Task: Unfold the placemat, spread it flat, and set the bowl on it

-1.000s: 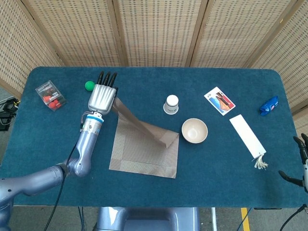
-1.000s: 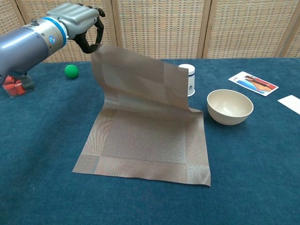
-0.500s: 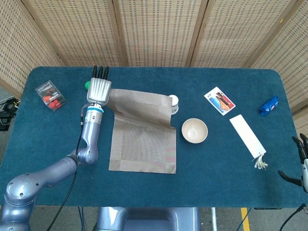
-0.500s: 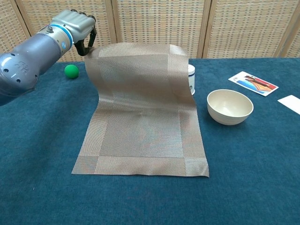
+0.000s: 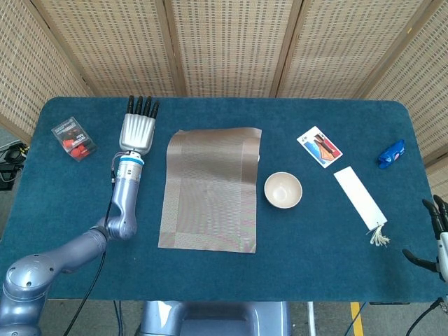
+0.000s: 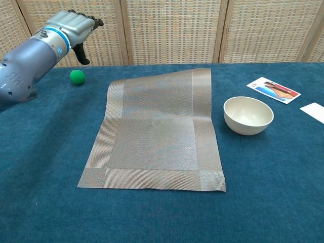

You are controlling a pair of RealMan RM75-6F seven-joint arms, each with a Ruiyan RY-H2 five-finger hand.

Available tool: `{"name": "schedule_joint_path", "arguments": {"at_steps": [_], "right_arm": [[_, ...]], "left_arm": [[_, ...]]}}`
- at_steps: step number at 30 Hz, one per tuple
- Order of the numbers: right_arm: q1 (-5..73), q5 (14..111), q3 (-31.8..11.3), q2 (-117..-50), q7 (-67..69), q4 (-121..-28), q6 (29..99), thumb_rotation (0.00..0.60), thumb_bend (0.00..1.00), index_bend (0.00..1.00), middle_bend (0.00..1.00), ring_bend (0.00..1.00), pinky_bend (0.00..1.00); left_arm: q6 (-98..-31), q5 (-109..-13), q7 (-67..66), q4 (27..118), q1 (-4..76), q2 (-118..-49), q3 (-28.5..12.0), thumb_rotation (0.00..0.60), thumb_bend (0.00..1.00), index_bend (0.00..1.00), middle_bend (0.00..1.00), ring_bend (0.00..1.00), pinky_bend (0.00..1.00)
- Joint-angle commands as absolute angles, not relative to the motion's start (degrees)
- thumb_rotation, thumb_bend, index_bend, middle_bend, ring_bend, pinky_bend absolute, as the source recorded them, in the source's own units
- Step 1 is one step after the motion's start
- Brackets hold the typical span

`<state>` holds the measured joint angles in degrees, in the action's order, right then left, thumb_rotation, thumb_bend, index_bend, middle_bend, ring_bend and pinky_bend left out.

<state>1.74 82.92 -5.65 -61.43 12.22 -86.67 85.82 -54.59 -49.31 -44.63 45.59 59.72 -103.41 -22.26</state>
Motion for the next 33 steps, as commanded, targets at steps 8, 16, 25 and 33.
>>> {"name": "schedule_joint_path", "arguments": {"at_steps": [8,16,25,33], "right_arm": [[2.0,83.1,-5.2,-61.6,12.1,-86.6,84.8,0.600,0.09,0.10,0.00,0.00,0.00],[2.4,84.6,-4.5,-62.2,11.7,-86.5,84.5,0.600,0.09,0.10,0.00,0.00,0.00],[2.1,86.6,-3.6,-62.5,11.4,-86.9,85.7,0.600,0.09,0.11,0.00,0.00,0.00],[2.2,89.4,-3.9,-64.8,10.3,-85.4,88.9,0.600,0.09,0.24,0.00,0.00,0.00]], "left_arm": [[-62.5,-55.7,-36.3,66.5,49.4,-91.7,-18.1,0.600,0.27,0.00,0.00,0.00,0.00],[-70.6,-60.7,-32.1,84.0,38.4,-81.1,-11.3,0.600,0.27,0.00,0.00,0.00,0.00],[-81.2,-69.9,-24.5,98.7,24.4,-72.1,0.1,0.600,0.27,0.00,0.00,0.00,0.00],[-87.8,-77.0,-20.3,97.3,17.2,-70.4,4.5,0.600,0.27,0.00,0.00,0.00,0.00]]}}
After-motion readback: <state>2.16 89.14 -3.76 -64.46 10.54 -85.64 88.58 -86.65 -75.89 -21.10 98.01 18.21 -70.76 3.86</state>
